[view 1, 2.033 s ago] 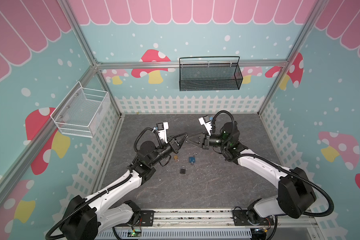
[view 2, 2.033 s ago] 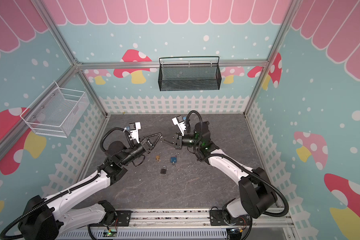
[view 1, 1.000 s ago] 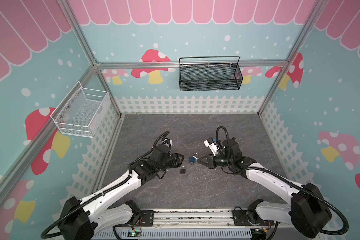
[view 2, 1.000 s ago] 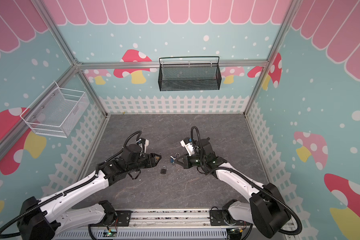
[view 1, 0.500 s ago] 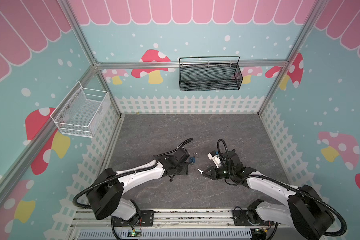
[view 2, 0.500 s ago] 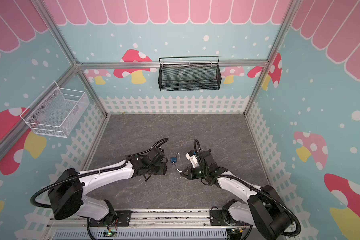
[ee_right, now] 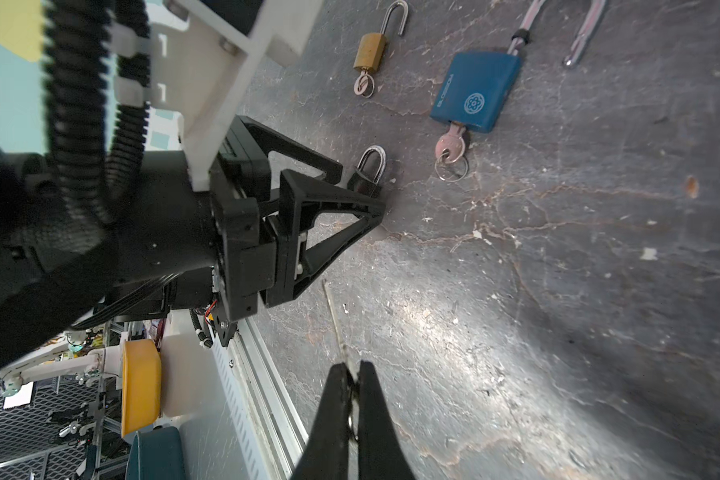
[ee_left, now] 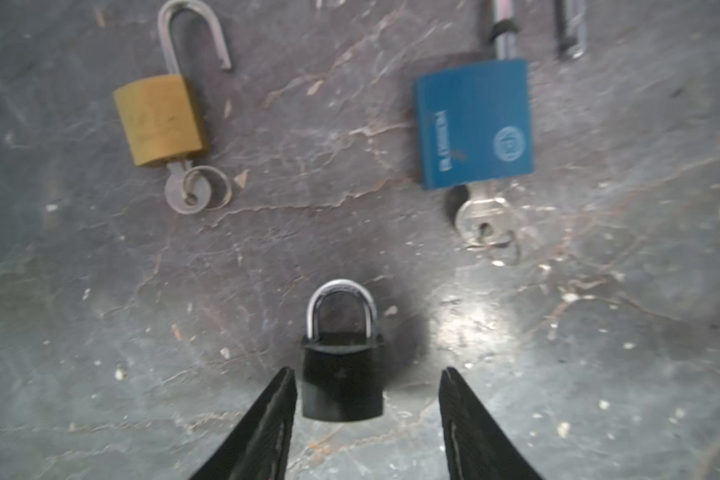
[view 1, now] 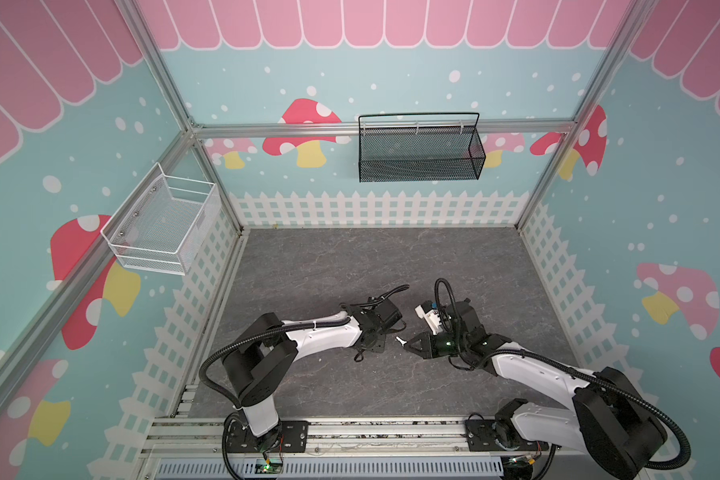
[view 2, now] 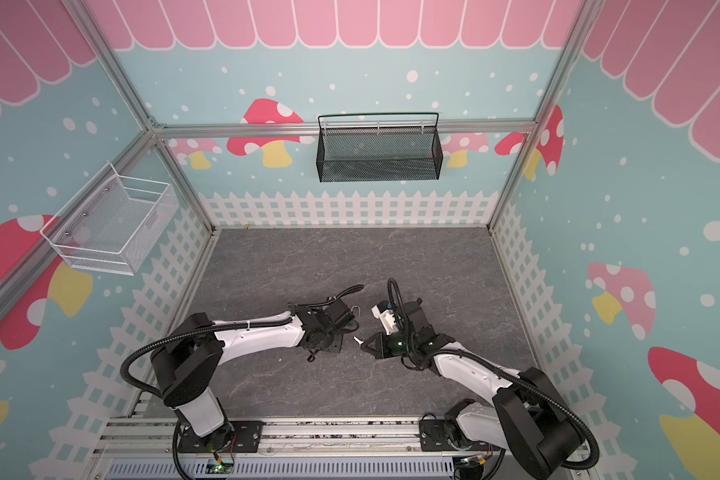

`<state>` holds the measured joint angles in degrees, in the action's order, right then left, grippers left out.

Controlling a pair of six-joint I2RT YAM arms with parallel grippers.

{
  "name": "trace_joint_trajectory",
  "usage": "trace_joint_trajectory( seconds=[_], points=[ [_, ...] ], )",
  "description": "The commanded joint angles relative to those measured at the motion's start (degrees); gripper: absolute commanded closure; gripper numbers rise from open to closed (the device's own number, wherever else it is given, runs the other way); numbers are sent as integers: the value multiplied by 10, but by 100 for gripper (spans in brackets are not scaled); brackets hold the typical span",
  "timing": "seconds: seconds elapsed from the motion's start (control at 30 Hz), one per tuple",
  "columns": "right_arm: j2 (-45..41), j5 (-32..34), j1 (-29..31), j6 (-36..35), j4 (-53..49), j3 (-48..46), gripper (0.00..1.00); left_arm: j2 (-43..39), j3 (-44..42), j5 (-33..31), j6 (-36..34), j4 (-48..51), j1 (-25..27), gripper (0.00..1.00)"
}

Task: Unlock with the key
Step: 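Close the left gripper on the black padlock body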

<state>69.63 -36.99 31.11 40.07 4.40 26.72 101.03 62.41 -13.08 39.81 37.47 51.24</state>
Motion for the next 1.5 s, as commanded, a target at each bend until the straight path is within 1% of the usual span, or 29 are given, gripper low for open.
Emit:
trace_joint_trajectory(
  seconds=[0.0, 0.27, 0.57, 0.9, 1.23, 1.37, 1.47],
  points=[
    [4, 3, -1, -2, 11, -6, 100, -3, 0, -33, 26, 18, 3, 45],
    [17, -3, -2, -11, 11, 2, 100, 17, -1, -8, 35, 6, 3, 47],
    [12, 5, -3, -11, 11, -3, 100, 35, 5, -10, 42, 7, 2, 49],
    [12, -3, -3, -11, 11, -3, 100, 53, 14, -7, 42, 6, 0, 52],
    [13, -2, -4, -10, 11, -1, 100, 38, -16, -9, 59, 9, -2, 58],
    [21, -7, -4, -11, 12, 3, 100, 31, -38, 9, 71, -2, -10, 59],
    [24, -6, -4, -11, 12, 6, 100, 30, -43, 10, 76, -6, -14, 60]
  ],
)
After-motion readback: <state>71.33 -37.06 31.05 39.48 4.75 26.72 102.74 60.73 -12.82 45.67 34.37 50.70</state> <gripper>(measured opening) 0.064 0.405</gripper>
